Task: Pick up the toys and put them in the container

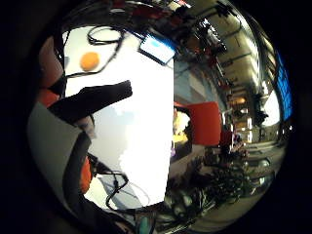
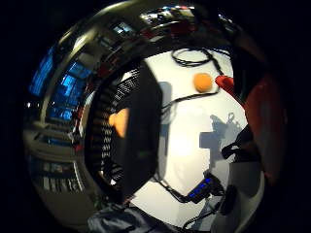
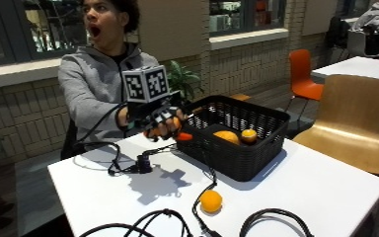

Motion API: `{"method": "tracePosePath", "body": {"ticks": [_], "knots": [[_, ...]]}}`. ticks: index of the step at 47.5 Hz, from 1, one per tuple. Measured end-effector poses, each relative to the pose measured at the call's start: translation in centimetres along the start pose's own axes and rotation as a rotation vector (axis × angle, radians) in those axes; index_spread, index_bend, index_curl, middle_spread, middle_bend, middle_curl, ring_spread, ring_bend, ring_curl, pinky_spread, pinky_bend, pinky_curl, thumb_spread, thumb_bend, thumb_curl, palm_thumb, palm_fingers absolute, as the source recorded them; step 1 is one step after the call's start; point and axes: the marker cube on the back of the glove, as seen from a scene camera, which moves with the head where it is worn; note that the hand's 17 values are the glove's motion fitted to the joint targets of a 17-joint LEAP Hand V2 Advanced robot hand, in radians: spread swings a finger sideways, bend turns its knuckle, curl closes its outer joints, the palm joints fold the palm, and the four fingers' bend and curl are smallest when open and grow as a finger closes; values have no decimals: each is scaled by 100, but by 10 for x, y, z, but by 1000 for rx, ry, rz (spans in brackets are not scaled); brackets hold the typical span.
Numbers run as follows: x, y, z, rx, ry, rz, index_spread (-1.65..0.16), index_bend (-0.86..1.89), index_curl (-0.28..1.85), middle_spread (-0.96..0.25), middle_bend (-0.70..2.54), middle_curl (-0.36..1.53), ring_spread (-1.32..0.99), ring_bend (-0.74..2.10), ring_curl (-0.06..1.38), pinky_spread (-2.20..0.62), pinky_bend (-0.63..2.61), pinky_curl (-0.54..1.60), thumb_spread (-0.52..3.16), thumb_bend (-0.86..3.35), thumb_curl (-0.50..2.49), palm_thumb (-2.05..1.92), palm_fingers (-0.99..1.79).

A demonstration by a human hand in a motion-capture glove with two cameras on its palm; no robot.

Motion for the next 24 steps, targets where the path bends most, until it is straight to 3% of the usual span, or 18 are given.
{"method": "tracePosePath", "body": {"ticks": [10, 24], "knots": [[-93, -6, -29, 44, -13, -216, -40, 40, 70, -29, 82, 55, -40, 125, 73, -38, 122, 59, 133, 37, 87, 69, 65], [-179, -10, -38, 15, 4, -388, -42, 43, 86, -31, 88, 65, -41, 132, 76, -38, 127, 63, 127, 36, 100, 68, 58]]}}
